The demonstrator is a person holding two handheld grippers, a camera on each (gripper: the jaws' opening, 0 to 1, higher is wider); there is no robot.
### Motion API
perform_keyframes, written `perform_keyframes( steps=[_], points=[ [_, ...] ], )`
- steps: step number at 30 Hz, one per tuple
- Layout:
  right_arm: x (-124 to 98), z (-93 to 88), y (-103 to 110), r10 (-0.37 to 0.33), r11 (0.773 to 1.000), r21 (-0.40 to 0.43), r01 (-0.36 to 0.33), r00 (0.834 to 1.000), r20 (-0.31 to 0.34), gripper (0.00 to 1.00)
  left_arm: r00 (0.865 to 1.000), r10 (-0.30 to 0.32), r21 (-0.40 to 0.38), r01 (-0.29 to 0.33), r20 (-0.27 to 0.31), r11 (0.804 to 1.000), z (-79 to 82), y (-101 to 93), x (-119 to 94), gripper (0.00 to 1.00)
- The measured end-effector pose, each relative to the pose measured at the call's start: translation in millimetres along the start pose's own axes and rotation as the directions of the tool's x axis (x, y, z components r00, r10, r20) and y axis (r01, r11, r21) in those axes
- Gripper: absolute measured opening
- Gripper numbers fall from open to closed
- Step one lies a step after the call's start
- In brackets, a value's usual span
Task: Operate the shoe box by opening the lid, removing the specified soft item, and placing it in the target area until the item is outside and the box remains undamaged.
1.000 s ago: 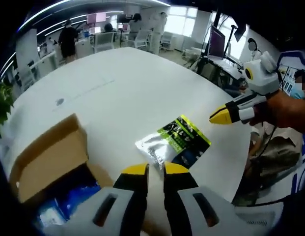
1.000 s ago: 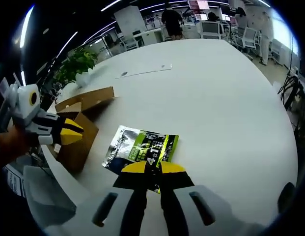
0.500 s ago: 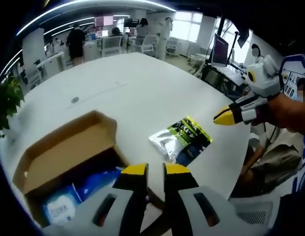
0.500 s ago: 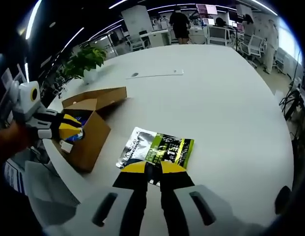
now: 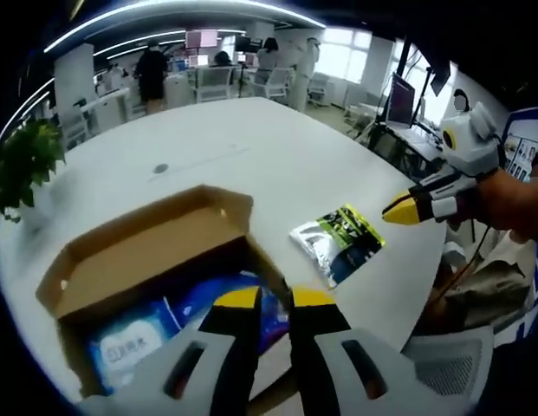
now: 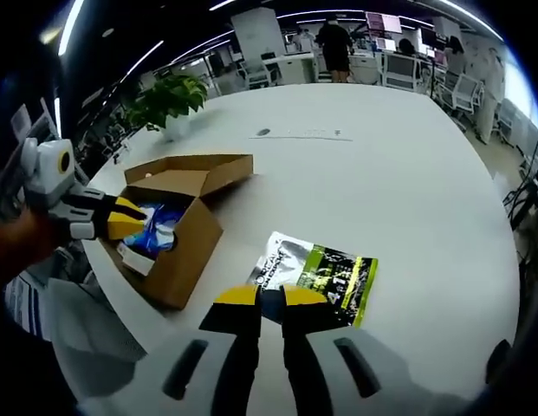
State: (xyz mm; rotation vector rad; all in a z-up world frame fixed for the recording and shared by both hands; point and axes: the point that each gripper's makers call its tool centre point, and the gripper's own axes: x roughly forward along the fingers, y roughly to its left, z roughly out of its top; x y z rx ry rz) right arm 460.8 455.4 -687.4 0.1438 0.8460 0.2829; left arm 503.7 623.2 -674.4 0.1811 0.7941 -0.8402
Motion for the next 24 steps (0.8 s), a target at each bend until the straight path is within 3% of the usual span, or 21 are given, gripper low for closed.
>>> perform_keyframes(
  steps=[24],
  points=[
    [25.8,22.6,69.8,0.063,0.994,-0.088,-0.064,0.998,-0.019,0.07,0.997,0.071,-0.093,-0.068,0.037,0.993,-22.3,51.2,-42.5,0.09]
  ],
)
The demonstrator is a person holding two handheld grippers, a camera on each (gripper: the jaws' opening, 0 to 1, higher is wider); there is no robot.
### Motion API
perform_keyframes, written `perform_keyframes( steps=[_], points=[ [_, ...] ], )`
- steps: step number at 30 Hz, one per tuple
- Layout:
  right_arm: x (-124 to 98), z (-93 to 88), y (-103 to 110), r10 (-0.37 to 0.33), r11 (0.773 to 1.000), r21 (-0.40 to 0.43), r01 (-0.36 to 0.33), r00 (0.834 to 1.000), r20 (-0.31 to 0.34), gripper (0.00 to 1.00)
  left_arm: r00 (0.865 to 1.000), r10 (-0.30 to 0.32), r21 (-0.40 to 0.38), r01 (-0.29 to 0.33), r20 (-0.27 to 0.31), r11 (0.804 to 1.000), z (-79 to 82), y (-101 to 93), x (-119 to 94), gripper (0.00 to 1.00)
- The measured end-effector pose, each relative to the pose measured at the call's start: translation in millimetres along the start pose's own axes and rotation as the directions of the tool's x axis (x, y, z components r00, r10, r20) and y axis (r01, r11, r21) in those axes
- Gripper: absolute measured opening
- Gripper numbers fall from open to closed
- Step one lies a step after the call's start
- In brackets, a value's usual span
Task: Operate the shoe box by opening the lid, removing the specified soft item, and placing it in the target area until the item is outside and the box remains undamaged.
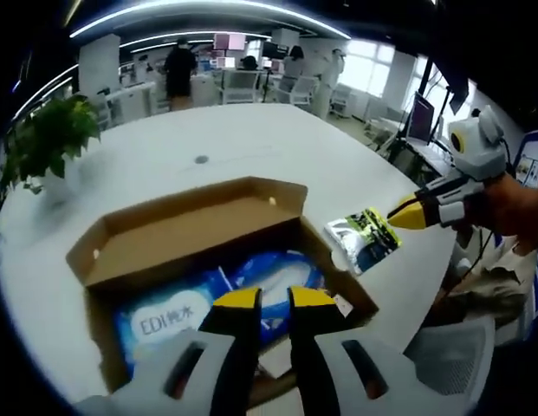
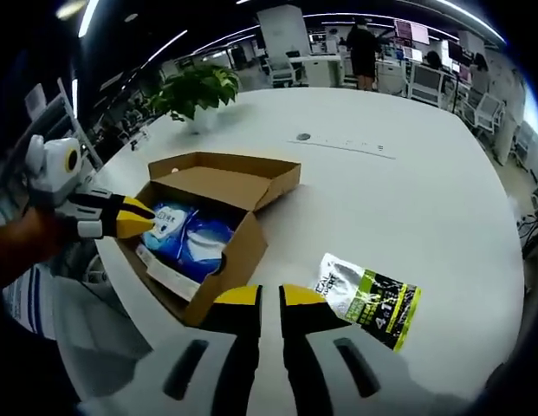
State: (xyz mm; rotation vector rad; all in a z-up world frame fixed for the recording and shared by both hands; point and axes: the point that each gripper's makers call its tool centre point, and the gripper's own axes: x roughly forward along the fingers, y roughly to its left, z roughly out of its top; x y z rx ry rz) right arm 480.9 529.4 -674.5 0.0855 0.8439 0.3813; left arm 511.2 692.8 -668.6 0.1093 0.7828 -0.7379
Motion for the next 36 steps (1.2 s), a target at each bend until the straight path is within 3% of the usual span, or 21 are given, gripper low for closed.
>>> perform_keyframes(
  steps=[15,36],
  points=[
    [29.0,12.6,41.5,0.049,0.997,-0.055,-0.051,0.998,-0.030,0.06,0.999,0.036,-0.060,-0.036,0.005,0.998,-16.9,37.9,-14.8,0.09],
    [63.0,20.2,88.6,0.110,0.987,-0.111,-0.118,0.991,-0.079,0.06,0.997,0.074,-0.115,-0.072,0.006,0.991,-34.0,70.8,-27.2,0.09]
  ],
)
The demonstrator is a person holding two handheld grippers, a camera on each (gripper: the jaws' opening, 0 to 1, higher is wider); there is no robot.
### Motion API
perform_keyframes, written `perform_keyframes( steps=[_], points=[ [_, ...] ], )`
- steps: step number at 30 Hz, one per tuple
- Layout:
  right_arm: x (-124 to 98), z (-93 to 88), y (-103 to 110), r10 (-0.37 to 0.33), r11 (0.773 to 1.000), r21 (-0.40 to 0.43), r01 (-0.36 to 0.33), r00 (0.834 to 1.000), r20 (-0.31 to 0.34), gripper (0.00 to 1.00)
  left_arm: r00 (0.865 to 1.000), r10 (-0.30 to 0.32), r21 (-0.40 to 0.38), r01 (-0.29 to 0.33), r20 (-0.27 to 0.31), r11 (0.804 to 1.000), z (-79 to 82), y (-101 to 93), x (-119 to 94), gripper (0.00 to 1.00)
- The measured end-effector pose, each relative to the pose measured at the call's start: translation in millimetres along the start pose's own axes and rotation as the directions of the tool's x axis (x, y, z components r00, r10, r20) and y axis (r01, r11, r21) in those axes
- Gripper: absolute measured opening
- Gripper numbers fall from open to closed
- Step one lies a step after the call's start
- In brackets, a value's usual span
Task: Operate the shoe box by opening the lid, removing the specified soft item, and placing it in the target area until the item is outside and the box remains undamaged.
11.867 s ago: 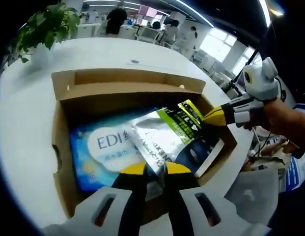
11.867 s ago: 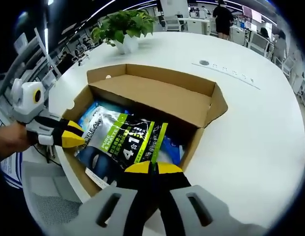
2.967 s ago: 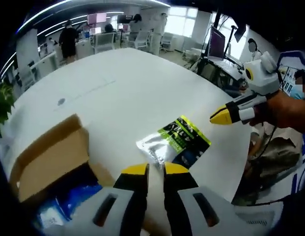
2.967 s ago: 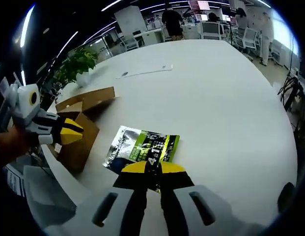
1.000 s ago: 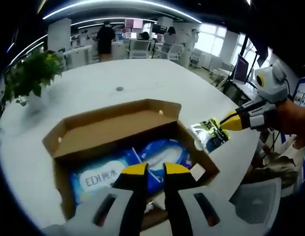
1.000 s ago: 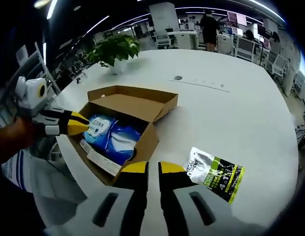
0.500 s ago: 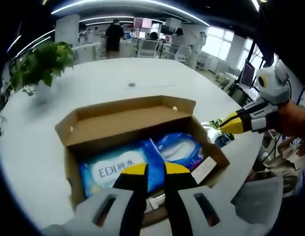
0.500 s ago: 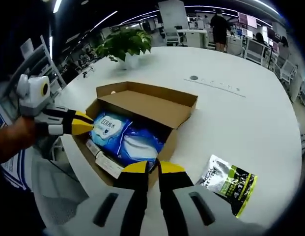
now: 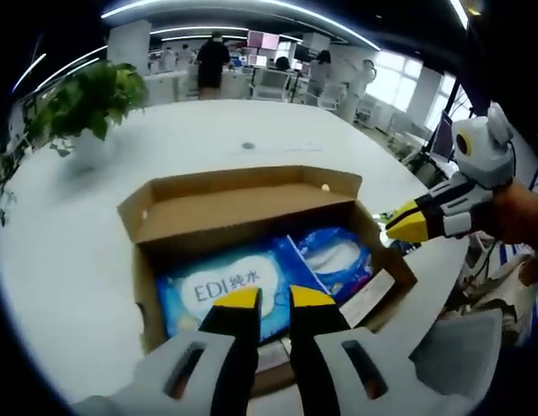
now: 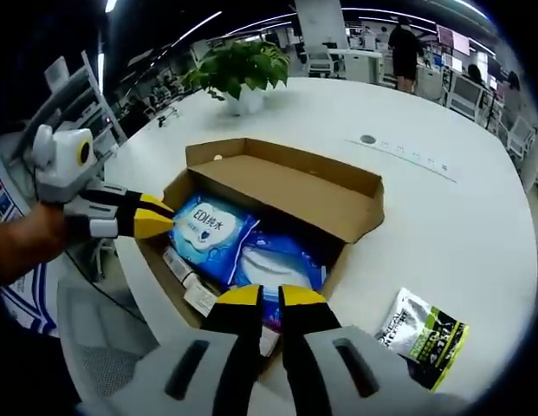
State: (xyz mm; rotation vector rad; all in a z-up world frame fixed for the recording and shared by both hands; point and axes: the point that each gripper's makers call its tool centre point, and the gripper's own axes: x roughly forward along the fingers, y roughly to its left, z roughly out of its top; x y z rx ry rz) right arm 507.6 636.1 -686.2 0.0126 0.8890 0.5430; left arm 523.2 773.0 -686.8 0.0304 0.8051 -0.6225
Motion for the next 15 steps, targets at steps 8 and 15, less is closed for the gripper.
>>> perform_keyframes(
  steps=[8,15],
  points=[
    [21.3,5.2,17.5,0.030,0.999,-0.013,-0.030,1.000,-0.010,0.06,1.000,0.015,-0.016,-0.015,-0.006,1.000,-7.9,12.9,-2.3,0.09],
    [37.4,7.1,30.7,0.049,0.999,-0.023,-0.050,0.999,-0.020,0.06,1.000,0.027,-0.016,-0.028,-0.013,0.999,-12.2,24.5,-4.5,0.09]
  ],
)
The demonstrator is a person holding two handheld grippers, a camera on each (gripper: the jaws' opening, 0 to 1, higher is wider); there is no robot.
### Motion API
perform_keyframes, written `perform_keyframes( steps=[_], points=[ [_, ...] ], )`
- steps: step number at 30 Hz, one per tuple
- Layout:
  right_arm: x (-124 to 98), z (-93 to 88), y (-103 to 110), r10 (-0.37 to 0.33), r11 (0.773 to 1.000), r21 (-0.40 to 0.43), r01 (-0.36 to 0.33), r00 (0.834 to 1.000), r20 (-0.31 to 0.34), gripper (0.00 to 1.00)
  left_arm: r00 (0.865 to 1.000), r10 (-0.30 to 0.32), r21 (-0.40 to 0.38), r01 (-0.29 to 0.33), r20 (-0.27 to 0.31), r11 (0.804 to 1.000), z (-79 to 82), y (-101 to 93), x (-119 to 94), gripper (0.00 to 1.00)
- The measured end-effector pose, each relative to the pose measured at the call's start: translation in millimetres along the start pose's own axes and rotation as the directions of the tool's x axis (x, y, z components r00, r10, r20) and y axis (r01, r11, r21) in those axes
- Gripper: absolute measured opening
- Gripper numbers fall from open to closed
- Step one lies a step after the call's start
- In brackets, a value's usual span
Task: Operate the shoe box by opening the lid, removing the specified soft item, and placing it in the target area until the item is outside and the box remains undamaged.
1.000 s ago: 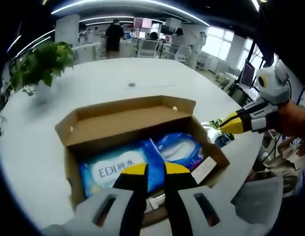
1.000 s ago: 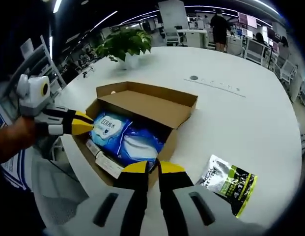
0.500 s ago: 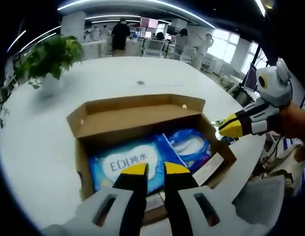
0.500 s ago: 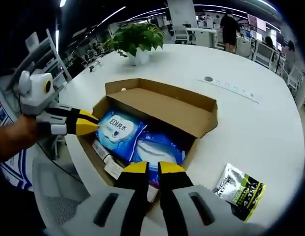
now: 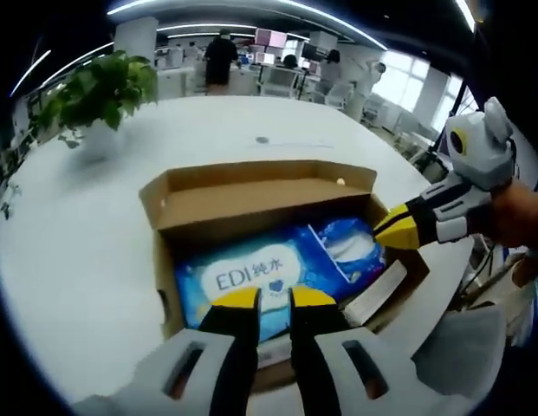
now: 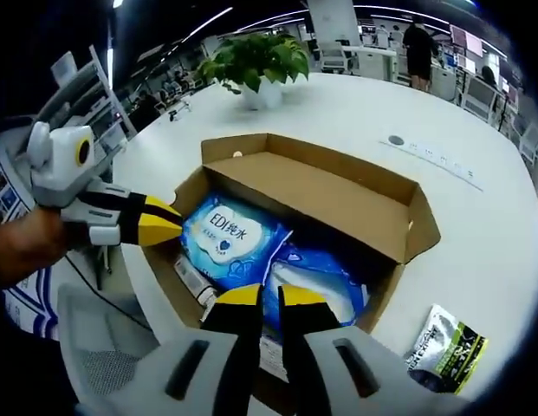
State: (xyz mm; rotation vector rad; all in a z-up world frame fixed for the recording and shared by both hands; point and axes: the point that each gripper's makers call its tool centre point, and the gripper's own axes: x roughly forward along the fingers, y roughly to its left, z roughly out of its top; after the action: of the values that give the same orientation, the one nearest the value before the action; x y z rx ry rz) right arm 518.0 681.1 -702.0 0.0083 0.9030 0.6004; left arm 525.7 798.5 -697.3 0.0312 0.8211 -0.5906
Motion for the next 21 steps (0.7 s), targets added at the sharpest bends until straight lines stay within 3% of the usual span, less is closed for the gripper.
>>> perform_keyframes(
  steps=[21],
  points=[
    [43.1,-5.6,9.4,0.002,1.000,0.026,-0.001,0.999,-0.032,0.06,0.999,-0.019,-0.001,0.019,-0.041,1.000,-19.7,27.7,6.8,0.09]
  ],
)
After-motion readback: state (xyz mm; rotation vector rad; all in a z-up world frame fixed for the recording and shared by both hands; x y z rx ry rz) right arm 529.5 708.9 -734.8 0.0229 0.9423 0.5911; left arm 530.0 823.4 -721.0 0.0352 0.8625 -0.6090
